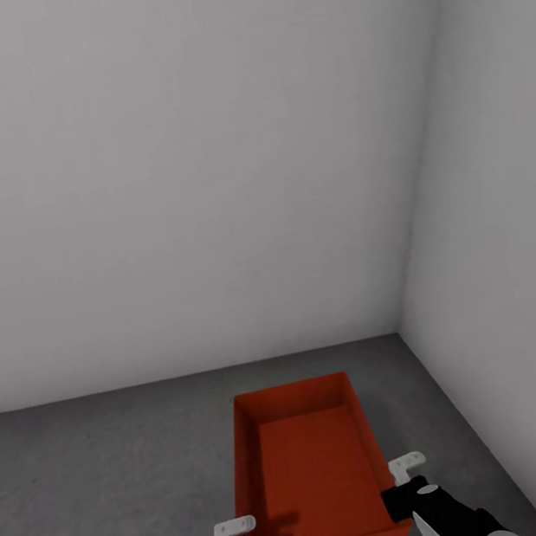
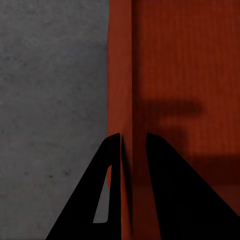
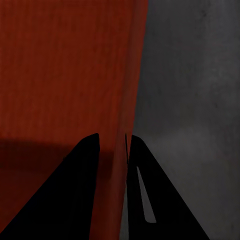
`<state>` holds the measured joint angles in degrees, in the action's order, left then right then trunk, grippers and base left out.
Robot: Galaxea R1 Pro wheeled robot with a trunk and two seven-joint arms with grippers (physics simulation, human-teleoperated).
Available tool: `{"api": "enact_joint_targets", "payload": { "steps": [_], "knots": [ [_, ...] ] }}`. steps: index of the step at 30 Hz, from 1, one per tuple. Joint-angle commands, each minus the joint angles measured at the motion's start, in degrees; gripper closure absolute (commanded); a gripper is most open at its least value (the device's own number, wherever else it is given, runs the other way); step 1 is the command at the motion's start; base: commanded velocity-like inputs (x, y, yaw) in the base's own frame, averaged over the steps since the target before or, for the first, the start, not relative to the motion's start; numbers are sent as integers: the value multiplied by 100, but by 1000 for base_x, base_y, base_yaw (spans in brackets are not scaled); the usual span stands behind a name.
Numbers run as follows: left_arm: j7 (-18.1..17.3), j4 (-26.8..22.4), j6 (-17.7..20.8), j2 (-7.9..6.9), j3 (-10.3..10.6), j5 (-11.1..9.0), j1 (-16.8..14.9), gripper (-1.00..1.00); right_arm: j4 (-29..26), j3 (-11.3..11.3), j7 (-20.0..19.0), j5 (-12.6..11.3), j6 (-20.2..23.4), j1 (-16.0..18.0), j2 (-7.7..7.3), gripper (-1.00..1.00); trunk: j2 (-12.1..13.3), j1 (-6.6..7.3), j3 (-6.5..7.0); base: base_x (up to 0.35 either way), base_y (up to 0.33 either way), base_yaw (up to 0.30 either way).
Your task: Move the two storage containers from the living room to the garage. In the garage, place one container on the floor and stack the other container on top of it (either order is fine).
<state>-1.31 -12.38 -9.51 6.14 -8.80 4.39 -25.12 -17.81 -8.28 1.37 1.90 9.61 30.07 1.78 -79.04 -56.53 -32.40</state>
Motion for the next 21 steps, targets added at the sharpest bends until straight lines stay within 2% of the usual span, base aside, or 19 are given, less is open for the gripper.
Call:
{"api": "enact_joint_targets", "payload": {
  "steps": [1, 15, 21],
  "knots": [
    [17, 26, -24, -77, -25, 71, -6, 100, -21, -236, -313, 82, -266, -1, -105, 100, -3, -1, -5, 61, 28, 0],
    [17, 26, -24, -76, -24, 71, -5, 100, -21, -233, -312, 82, -268, 0, -102, 100, -3, -1, -5, 9, 4, 0],
    [17, 35, -18, -75, -25, 71, -7, 100, -21, -235, -313, 82, -268, -1, -100, 100, -3, -1, -5, 132, 34, 0]
  ]
}}
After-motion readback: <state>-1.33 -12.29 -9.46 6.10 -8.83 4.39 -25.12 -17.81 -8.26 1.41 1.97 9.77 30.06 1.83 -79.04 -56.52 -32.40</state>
